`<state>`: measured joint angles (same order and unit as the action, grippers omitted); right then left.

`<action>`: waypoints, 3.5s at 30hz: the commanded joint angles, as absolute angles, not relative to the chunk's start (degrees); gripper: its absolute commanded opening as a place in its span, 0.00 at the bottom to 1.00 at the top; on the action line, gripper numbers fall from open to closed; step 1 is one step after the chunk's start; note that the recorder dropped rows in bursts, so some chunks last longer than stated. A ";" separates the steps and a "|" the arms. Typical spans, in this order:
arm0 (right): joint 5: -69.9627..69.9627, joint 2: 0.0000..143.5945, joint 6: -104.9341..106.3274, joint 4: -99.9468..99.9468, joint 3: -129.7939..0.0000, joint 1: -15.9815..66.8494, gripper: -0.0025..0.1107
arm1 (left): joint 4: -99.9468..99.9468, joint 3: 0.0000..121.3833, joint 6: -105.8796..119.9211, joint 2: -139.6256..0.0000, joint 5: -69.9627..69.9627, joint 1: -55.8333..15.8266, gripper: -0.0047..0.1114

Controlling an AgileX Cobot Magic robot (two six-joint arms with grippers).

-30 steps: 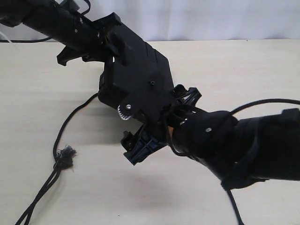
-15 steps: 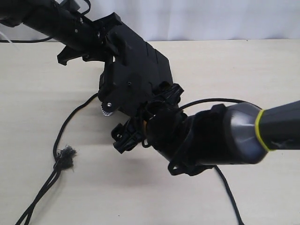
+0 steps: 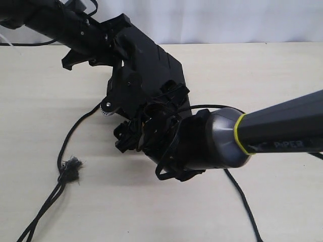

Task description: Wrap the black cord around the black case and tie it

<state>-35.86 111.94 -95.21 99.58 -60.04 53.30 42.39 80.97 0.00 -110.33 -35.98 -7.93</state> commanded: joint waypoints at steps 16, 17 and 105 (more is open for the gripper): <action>-36.90 111.82 -95.31 99.95 -60.25 53.42 0.06 | 40.87 82.00 25.79 -109.13 -34.41 -8.06 0.04; -36.90 111.46 -95.31 99.95 -60.25 53.42 0.06 | 40.77 82.00 25.89 -109.13 -34.41 -8.06 0.04; -37.78 102.46 -92.11 94.72 -55.67 53.42 0.06 | -11.93 40.13 81.90 -94.19 -18.51 -21.50 0.24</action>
